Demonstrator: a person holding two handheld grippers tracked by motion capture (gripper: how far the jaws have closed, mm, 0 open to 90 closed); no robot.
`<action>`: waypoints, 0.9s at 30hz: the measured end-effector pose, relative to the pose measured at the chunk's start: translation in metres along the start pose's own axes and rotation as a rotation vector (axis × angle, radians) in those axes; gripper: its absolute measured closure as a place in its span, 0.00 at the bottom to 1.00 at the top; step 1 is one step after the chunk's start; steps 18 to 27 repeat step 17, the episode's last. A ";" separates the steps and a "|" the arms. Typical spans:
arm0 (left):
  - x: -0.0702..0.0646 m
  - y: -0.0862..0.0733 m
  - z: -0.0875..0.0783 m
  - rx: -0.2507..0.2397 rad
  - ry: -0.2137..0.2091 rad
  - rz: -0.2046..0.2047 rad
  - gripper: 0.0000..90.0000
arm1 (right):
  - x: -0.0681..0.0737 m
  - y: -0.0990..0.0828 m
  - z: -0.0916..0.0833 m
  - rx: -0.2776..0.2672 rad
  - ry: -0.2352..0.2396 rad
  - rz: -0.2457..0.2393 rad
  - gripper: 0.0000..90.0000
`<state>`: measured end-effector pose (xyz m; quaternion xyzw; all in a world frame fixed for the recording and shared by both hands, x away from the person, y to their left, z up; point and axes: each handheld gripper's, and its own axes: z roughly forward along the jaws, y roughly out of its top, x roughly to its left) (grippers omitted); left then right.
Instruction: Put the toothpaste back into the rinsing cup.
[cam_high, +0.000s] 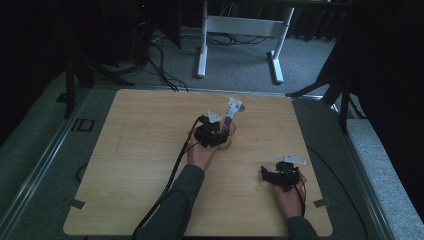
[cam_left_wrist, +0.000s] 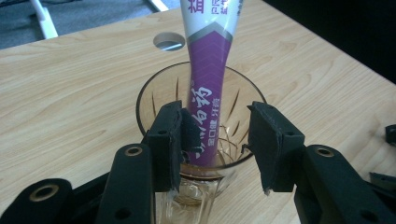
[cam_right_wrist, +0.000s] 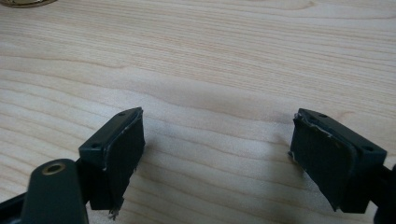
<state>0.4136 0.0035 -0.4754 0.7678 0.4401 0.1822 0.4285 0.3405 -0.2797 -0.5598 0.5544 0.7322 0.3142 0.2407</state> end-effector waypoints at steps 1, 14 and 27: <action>0.000 0.000 -0.002 -0.005 0.004 0.001 0.60 | 0.000 0.000 0.000 0.000 0.000 0.000 0.19; 0.048 -0.016 -0.050 -0.094 0.057 -0.104 0.50 | 0.000 0.000 0.000 0.000 0.000 -0.001 0.20; 0.070 -0.033 -0.053 -0.029 0.111 -0.120 0.50 | 0.000 0.000 0.000 0.000 0.000 -0.001 0.19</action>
